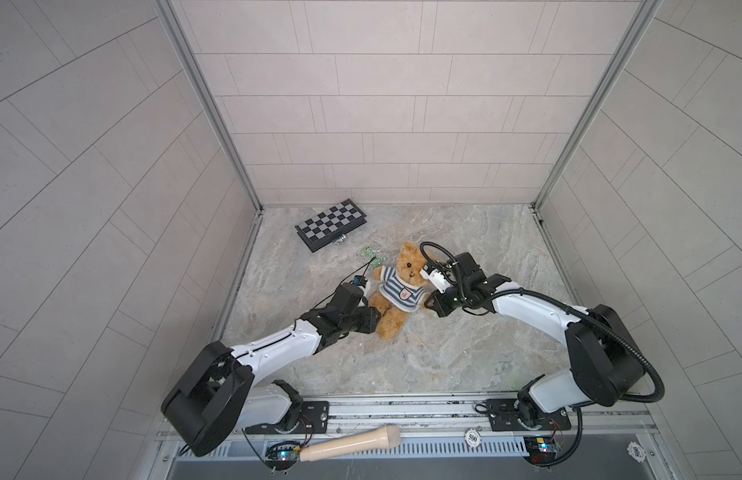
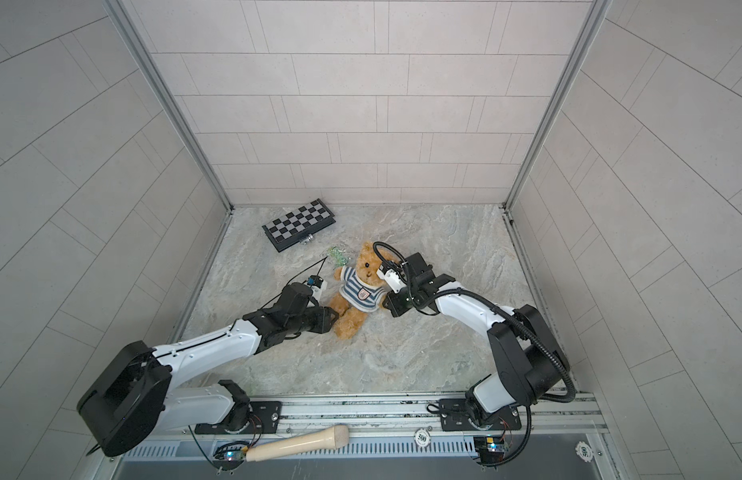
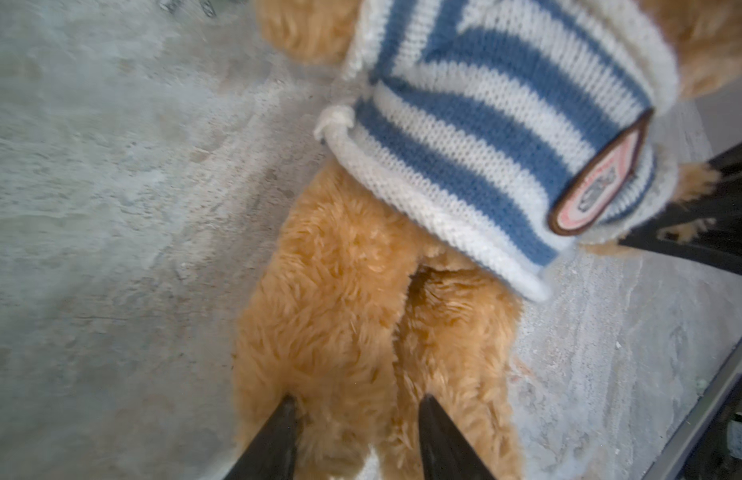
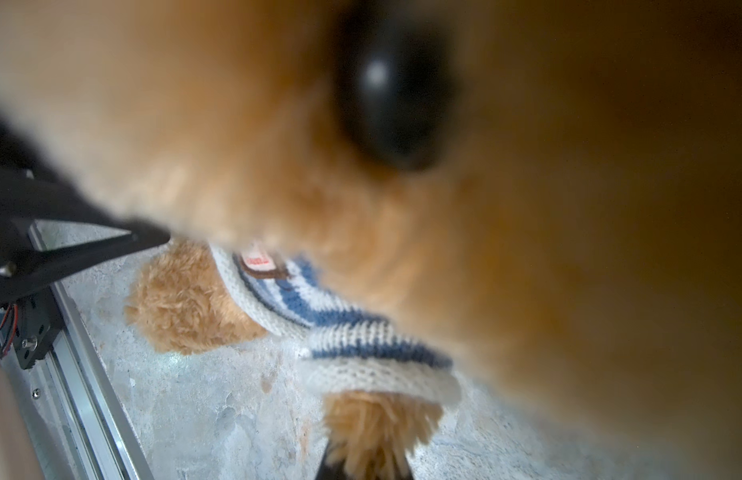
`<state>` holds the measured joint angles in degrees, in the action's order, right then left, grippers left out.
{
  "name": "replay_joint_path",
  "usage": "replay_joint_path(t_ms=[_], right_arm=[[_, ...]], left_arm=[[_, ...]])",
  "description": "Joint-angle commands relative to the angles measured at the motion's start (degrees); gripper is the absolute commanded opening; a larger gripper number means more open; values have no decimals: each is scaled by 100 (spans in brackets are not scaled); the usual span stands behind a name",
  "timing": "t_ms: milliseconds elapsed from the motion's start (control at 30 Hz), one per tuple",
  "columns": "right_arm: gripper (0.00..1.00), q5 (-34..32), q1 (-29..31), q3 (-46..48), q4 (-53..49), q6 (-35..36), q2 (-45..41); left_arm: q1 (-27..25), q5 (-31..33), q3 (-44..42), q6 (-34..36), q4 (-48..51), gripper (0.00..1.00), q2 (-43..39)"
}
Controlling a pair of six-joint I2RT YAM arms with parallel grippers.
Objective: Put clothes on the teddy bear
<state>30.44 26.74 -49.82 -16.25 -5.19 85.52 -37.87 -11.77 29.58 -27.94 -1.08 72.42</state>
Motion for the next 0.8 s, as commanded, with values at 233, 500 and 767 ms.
replay_joint_path(t_ms=[233, 500, 767], right_arm=[[21, -135, -219, 134, 807, -415, 38], [32, -217, -226, 411, 1062, -634, -210], [46, -528, -235, 992, 1313, -1023, -886]], left_arm=[[-830, 280, -357, -962, -622, 49, -45], [-848, 262, -419, -1113, -745, 48, -132], [-1148, 173, -534, -1528, -1214, 48, -165]])
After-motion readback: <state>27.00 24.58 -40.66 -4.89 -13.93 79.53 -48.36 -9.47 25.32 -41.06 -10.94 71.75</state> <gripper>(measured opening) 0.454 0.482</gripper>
